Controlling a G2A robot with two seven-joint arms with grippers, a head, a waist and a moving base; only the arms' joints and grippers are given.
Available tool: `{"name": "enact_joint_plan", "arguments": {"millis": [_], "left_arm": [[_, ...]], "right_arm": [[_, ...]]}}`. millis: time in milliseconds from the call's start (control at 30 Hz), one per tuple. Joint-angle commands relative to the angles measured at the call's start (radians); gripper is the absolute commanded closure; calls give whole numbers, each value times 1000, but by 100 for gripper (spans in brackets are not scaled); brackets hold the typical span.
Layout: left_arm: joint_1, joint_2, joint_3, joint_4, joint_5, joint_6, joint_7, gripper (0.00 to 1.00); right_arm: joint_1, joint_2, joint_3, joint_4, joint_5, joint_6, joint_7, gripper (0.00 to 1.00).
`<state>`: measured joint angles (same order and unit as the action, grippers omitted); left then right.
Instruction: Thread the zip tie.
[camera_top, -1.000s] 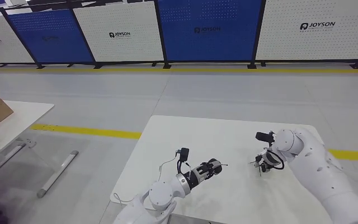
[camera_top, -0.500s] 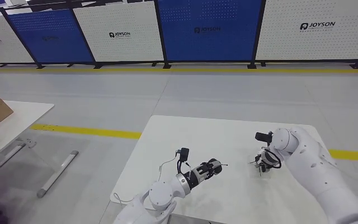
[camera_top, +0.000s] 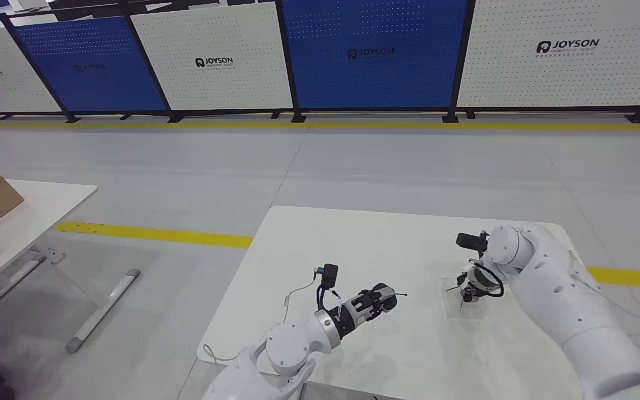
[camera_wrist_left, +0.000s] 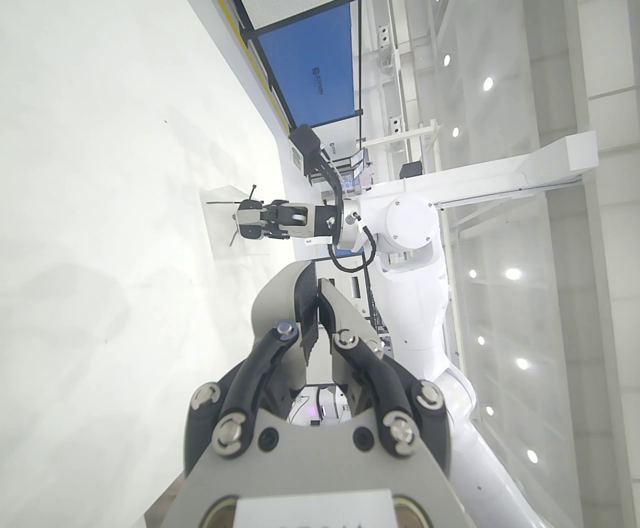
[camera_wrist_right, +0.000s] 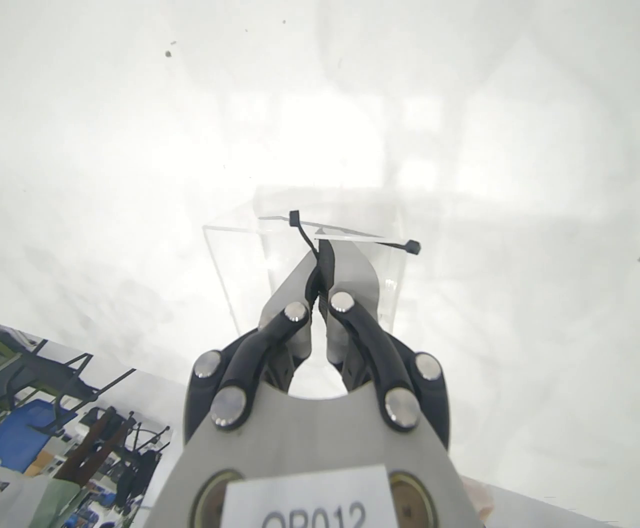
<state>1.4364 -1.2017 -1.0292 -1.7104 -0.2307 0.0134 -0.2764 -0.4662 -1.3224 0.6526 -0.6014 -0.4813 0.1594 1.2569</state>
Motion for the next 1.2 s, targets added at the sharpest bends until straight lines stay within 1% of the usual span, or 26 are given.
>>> {"name": "enact_joint_plan", "arguments": {"millis": [0,100,167,200,333,367,433,467,533,567,633,700,767,833,933,1167], "left_arm": [[0,0,0,0,0,0,0,100],[0,0,0,0,0,0,0,100],[0,0,0,0,0,0,0,100],[0,0,0,0,0,0,0,100],[0,0,0,0,0,0,0,100],[0,0,0,0,0,0,0,100],[0,0,0,0,0,0,0,100],[0,0,0,0,0,0,0,100],[0,0,0,0,0,0,0,100],[0,0,0,0,0,0,0,100],[0,0,0,0,0,0,0,100],[0,0,0,0,0,0,0,100],[0,0,0,0,0,0,0,100],[0,0,0,0,0,0,0,100],[0,0,0,0,0,0,0,100],[0,0,0,0,0,0,0,100]], "right_arm": [[-9,8,12,-18,-4,-7,-9,100],[-36,33,46,-70,-11,-9,-30,100],[-68,59,81,-131,-18,-10,-43,100],[-87,72,100,-165,-18,-16,-42,100],[-193,139,201,-353,-52,-17,-13,100],[-232,160,235,-420,-73,-1,-3,100],[-297,189,291,-528,-101,24,8,100],[-343,208,332,-601,-115,38,11,100],[-419,233,402,-708,-125,52,-1,100],[-471,248,447,-775,-129,54,-13,100],[-545,265,515,-863,-122,49,-48,100],[-611,278,575,-929,-109,40,-85,100],[-644,283,605,-956,-94,26,-112,100],[-660,285,623,-964,-85,22,-156,100],[-657,283,619,-948,-78,19,-171,100],[-657,283,619,-948,-78,19,-171,100]]}}
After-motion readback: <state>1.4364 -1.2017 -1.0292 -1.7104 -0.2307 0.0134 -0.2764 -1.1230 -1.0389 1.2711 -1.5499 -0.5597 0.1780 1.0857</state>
